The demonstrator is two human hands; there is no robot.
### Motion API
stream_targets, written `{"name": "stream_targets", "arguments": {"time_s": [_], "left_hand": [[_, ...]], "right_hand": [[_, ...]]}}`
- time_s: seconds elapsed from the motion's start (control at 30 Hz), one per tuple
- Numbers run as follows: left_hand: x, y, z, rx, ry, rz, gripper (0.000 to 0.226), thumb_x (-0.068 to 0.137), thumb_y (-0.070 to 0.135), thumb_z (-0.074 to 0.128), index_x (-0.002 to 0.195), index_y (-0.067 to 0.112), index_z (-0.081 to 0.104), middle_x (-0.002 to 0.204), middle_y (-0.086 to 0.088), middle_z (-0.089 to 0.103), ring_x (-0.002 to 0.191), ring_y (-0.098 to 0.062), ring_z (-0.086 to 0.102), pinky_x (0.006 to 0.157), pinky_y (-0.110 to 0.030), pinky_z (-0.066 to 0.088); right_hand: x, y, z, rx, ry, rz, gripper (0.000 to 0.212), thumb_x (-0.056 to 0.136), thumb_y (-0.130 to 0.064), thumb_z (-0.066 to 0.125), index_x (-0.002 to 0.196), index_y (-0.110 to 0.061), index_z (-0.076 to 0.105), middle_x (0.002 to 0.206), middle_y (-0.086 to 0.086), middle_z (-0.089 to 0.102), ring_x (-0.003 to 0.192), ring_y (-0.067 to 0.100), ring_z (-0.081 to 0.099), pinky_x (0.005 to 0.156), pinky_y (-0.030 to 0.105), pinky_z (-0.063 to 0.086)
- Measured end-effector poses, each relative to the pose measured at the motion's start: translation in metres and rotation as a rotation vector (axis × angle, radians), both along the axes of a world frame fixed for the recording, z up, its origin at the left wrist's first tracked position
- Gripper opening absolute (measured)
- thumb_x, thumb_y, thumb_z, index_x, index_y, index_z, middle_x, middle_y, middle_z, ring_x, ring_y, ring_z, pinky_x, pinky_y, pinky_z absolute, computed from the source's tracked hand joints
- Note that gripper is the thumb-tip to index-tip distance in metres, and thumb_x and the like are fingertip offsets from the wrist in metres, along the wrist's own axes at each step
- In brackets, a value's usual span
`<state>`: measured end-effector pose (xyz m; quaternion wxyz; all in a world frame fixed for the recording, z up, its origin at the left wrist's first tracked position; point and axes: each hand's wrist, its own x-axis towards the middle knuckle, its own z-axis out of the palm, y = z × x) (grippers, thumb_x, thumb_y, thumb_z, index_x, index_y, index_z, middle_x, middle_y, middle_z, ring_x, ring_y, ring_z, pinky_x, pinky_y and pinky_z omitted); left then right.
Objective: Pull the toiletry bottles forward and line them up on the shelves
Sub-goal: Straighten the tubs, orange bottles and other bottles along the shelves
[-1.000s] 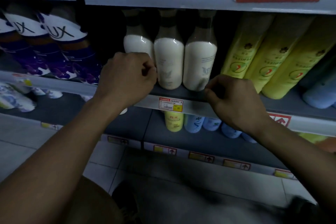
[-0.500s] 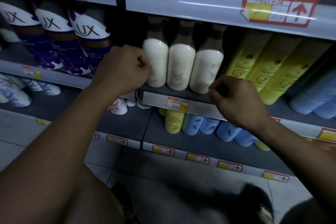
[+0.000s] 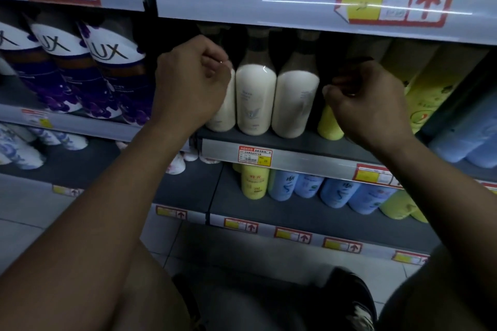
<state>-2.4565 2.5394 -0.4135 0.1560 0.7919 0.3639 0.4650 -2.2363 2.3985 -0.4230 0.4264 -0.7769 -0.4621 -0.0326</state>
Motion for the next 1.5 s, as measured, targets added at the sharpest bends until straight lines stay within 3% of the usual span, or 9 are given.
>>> {"name": "stream_targets", "arguments": {"time_s": [0.1,0.23,0.37,0.53,0.67,0.83,1.2,1.5], "left_hand": [[0.017,-0.006,-0.004,0.067,0.023,-0.001,0.022,0.090,0.033,0.070,0.104,0.016,0.068,0.094,0.004,0.071,0.077,-0.006,0.067,0.072,-0.015,0.049],[0.035,-0.007,-0.006,0.117,0.066,0.100,0.035,0.091,0.044,0.068,0.091,0.012,0.052,0.085,-0.006,0.064,0.079,-0.022,0.060,0.068,-0.029,0.038],[0.046,-0.004,-0.010,0.055,0.077,0.119,0.041,0.092,0.046,0.068,0.084,0.013,0.045,0.080,-0.004,0.053,0.079,-0.021,0.049,0.065,-0.028,0.027],[0.055,0.016,-0.016,-0.003,0.066,0.093,0.044,0.083,0.052,0.060,0.071,0.011,0.050,0.076,-0.011,0.068,0.078,-0.030,0.067,0.072,-0.040,0.055],[0.056,0.018,-0.013,0.012,0.059,0.137,0.043,0.080,0.047,0.066,0.060,0.017,0.043,0.067,-0.008,0.065,0.063,-0.022,0.064,0.061,-0.037,0.052],[0.057,0.021,-0.014,-0.006,0.031,0.163,0.049,0.073,0.057,0.066,0.066,0.009,0.058,0.065,-0.005,0.067,0.064,-0.022,0.068,0.063,-0.042,0.056],[0.061,0.021,-0.016,-0.016,-0.016,0.168,0.047,0.072,0.055,0.069,0.063,0.012,0.053,0.058,-0.004,0.065,0.056,-0.019,0.070,0.051,-0.043,0.056],[0.060,0.023,-0.017,-0.027,-0.021,0.168,0.046,0.071,0.053,0.072,0.063,0.014,0.050,0.060,-0.005,0.066,0.058,-0.021,0.070,0.053,-0.043,0.056]], "right_hand": [[-0.002,0.007,0.000,0.001,-0.023,0.012,0.047,0.089,-0.035,0.069,0.129,-0.011,0.065,0.110,-0.001,0.075,0.101,0.013,0.070,0.086,0.024,0.051],[-0.008,0.018,-0.005,-0.014,-0.083,0.006,0.044,0.089,-0.039,0.068,0.121,-0.010,0.064,0.105,0.007,0.074,0.102,0.029,0.069,0.081,0.035,0.054],[-0.009,0.025,-0.004,-0.089,-0.149,-0.007,0.039,0.091,-0.042,0.065,0.109,-0.008,0.060,0.105,0.013,0.069,0.102,0.037,0.062,0.067,0.029,0.032],[-0.007,0.033,-0.005,-0.134,-0.152,-0.002,0.034,0.092,-0.044,0.064,0.090,-0.015,0.047,0.089,0.007,0.052,0.093,0.039,0.060,0.066,0.033,0.031],[-0.006,0.037,-0.006,-0.131,-0.206,-0.032,0.036,0.089,-0.049,0.067,0.089,-0.017,0.052,0.099,0.017,0.064,0.096,0.042,0.060,0.067,0.035,0.034],[-0.005,0.039,-0.006,-0.089,-0.243,-0.085,0.051,0.082,-0.060,0.071,0.099,-0.013,0.066,0.104,0.015,0.068,0.098,0.041,0.063,0.067,0.032,0.034],[-0.020,0.034,-0.001,-0.118,-0.343,-0.157,0.058,0.085,-0.062,0.071,0.106,-0.008,0.062,0.110,0.021,0.065,0.105,0.046,0.060,0.071,0.038,0.035],[-0.009,0.034,-0.002,-0.116,-0.350,-0.097,0.050,0.083,-0.057,0.070,0.100,-0.010,0.063,0.104,0.020,0.067,0.100,0.046,0.061,0.069,0.035,0.035]]}}
